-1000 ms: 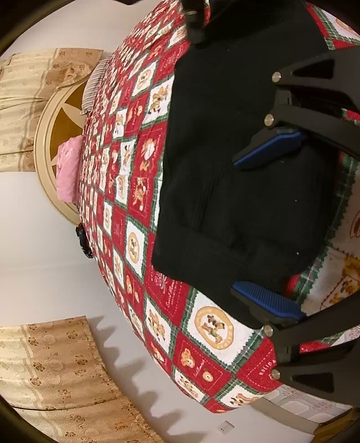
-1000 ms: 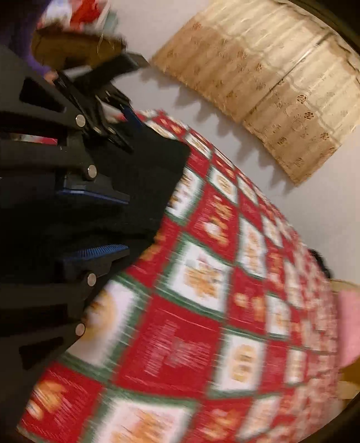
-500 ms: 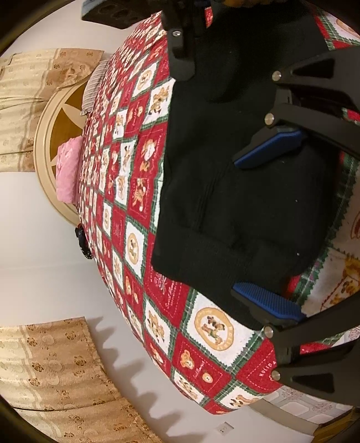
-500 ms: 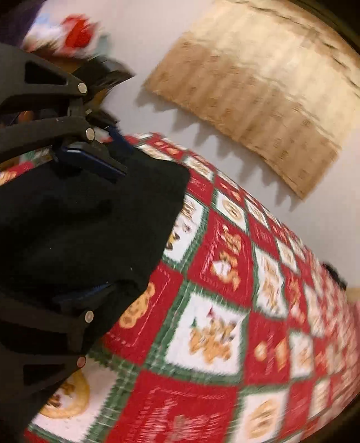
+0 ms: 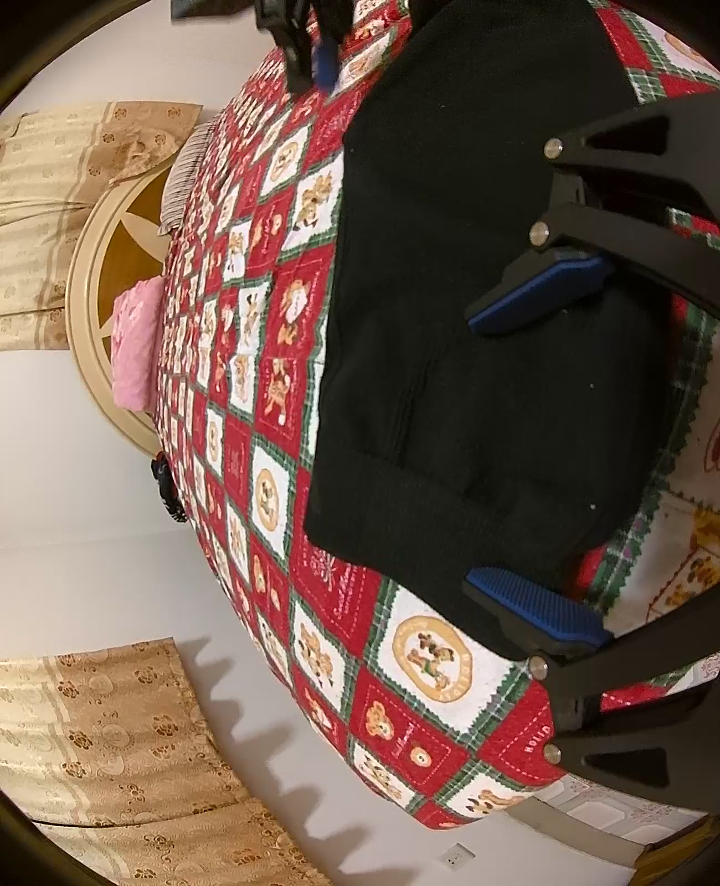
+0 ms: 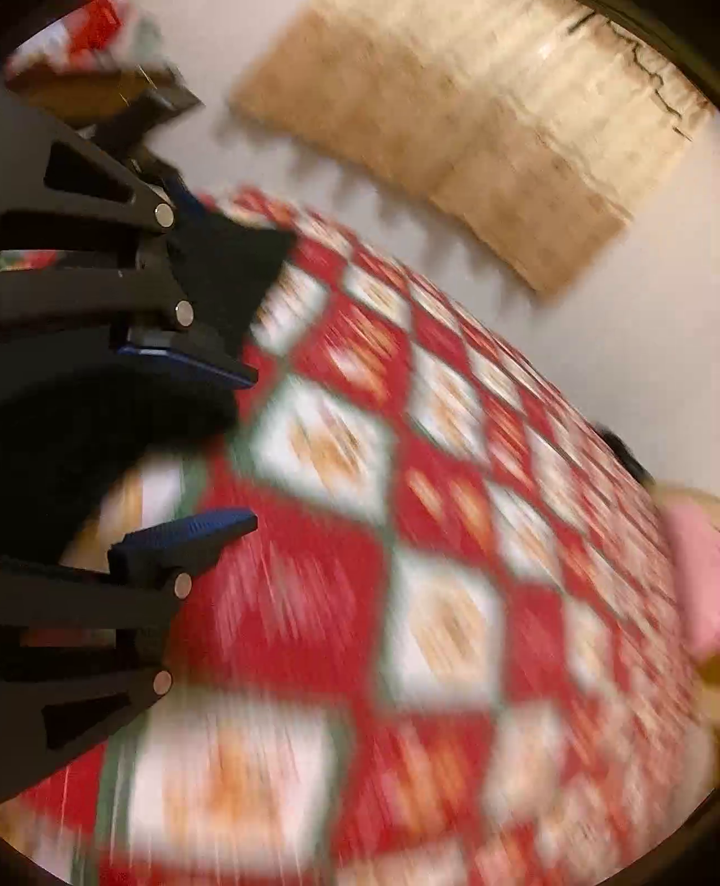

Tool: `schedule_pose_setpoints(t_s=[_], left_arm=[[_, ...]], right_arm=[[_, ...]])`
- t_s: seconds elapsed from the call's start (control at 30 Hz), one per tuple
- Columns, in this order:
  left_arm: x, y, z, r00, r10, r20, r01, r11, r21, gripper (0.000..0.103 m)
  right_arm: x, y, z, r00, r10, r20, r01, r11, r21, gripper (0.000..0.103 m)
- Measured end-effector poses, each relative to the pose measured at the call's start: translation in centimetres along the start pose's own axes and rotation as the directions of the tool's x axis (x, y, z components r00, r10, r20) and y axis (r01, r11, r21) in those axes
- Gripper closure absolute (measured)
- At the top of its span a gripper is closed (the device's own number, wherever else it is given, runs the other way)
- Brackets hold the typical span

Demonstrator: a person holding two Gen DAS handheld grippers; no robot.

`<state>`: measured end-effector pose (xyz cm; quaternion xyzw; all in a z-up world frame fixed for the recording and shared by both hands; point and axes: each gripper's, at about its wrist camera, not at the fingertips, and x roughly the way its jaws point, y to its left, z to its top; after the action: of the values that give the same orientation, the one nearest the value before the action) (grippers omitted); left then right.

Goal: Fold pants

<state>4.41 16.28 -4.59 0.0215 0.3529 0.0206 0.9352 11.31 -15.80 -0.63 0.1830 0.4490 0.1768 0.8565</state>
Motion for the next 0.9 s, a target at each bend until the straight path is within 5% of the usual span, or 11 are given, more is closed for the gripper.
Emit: schedule_pose_setpoints(t_s=[0.1,0.17,0.23,0.33,0.4,0.53,0.6,0.67,0.77,0.83,0.9], left_arm=[[0.0,0.1,0.0,1.000,0.002,-0.006,-0.002,1.000,-0.002,0.013],[0.0,0.0,0.0,1.000,0.004,-0.009,-0.004,1.000,-0.005,0.013],[0.0,0.0,0.0,1.000,0.011,-0.013,-0.011,1.000,-0.008,0.013],[0.1,-0.1,0.1,1.000,0.019,-0.020,-0.019,1.000,-0.012,0.012],[0.1,-0.2,0.2,0.999,0.024,-0.024,-0.025,1.000,-0.014,0.012],[0.1,-0.3,0.2,0.999,0.029,-0.025,-0.030,0.999,-0.013,0.011],[0.1,-0.3,0.2,0.999,0.028,-0.025,-0.029,1.000,-0.012,0.011],[0.1,-0.3,0.2,0.999,0.029,-0.024,-0.029,1.000,-0.011,0.011],[0.1,-0.3,0.2,0.999,0.032,-0.022,-0.032,0.999,-0.008,0.011],[0.1,-0.3,0.2,0.999,0.032,-0.023,-0.032,0.999,-0.008,0.011],[0.1,-0.3,0.3,0.999,0.034,-0.026,-0.034,0.999,-0.009,0.011]], right_arm=[[-5.9,-4.8,0.7,0.956,-0.275,0.106,0.267,0.960,0.079,0.056],[-10.3,-7.6,0.9,0.845,-0.496,0.200,0.475,0.868,0.145,0.056],[-14.3,-11.3,0.9,0.731,-0.646,0.220,0.594,0.761,0.260,0.056],[-17.7,-16.9,0.5,0.625,-0.769,0.130,0.669,0.615,0.417,0.056],[-17.7,-19.9,0.4,0.583,-0.811,0.055,0.723,0.548,0.421,0.056],[-15.1,-23.4,0.2,0.543,-0.836,-0.079,0.795,0.481,0.371,0.056],[-14.9,-23.9,-0.2,0.544,-0.836,-0.072,0.796,0.487,0.359,0.058],[-15.3,-24.4,-0.2,0.561,-0.825,-0.065,0.785,0.506,0.357,0.089],[-16.9,-23.2,-1.0,0.627,-0.778,-0.030,0.733,0.577,0.360,0.098],[-19.4,-22.1,-2.0,0.704,-0.707,0.060,0.633,0.664,0.397,0.098],[-22.5,-21.1,-3.2,0.742,-0.649,0.169,0.539,0.727,0.425,0.098]])
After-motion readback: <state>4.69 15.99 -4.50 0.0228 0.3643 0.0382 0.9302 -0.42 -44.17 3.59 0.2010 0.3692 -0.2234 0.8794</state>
